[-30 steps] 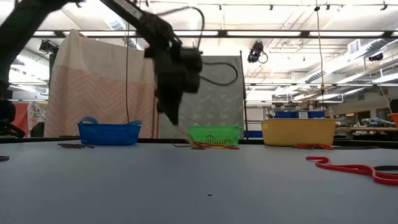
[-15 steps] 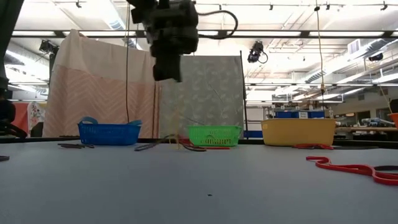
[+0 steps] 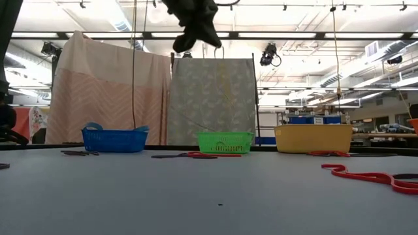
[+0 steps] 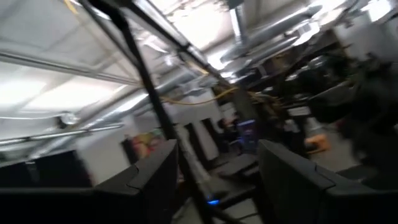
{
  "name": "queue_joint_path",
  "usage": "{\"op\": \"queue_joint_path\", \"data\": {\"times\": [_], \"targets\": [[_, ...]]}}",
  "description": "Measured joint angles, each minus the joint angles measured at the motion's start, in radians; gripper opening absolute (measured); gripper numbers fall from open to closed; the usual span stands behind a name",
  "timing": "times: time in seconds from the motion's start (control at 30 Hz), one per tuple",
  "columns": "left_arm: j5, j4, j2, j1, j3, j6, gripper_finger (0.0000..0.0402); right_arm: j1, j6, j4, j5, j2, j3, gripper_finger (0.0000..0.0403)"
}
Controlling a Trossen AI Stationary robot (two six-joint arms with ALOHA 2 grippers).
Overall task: Sort rubber bands into baskets
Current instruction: Put the yellow rubber band into the orange bin
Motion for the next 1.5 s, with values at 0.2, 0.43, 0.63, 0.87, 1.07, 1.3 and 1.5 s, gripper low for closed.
{"op": "queue_joint_path", "data": {"times": [0.2, 0.43, 0.63, 0.87, 1.07, 1.3, 1.5], "targets": [[-0.021, 0.026, 0.000, -0.055, 0.031, -0.024, 0.0000, 0.004, 0.071, 0.001, -0.130, -0.025, 0.000, 0.0231], [-0.018, 0.190, 0.077, -0.228, 0.009, -0.051, 0.0000, 0.045, 0.057, 0.009, -0.113, -0.021, 0.000, 0.0231], [0.075, 0.559, 0.237, -0.367, 0.008, -0.149, 0.0000, 0.057, 0.008, 0.030, 0.006, -0.018, 0.000, 0.0231], [0.114, 1.011, 0.399, -0.424, 0.007, -0.286, 0.0000, 0.057, -0.052, 0.078, 0.101, -0.018, 0.000, 0.0231], [0.115, 1.199, 0.474, -0.427, 0.008, -0.320, 0.0000, 0.057, -0.065, 0.076, 0.151, -0.018, 0.000, 0.0231], [0.113, 1.196, 0.540, -0.426, 0.097, -0.302, 0.0000, 0.056, -0.072, 0.075, 0.166, -0.018, 0.000, 0.0231], [0.153, 1.096, 0.672, -0.428, 0.317, -0.285, 0.0000, 0.056, -0.073, 0.075, 0.190, -0.018, 0.000, 0.0231]]}}
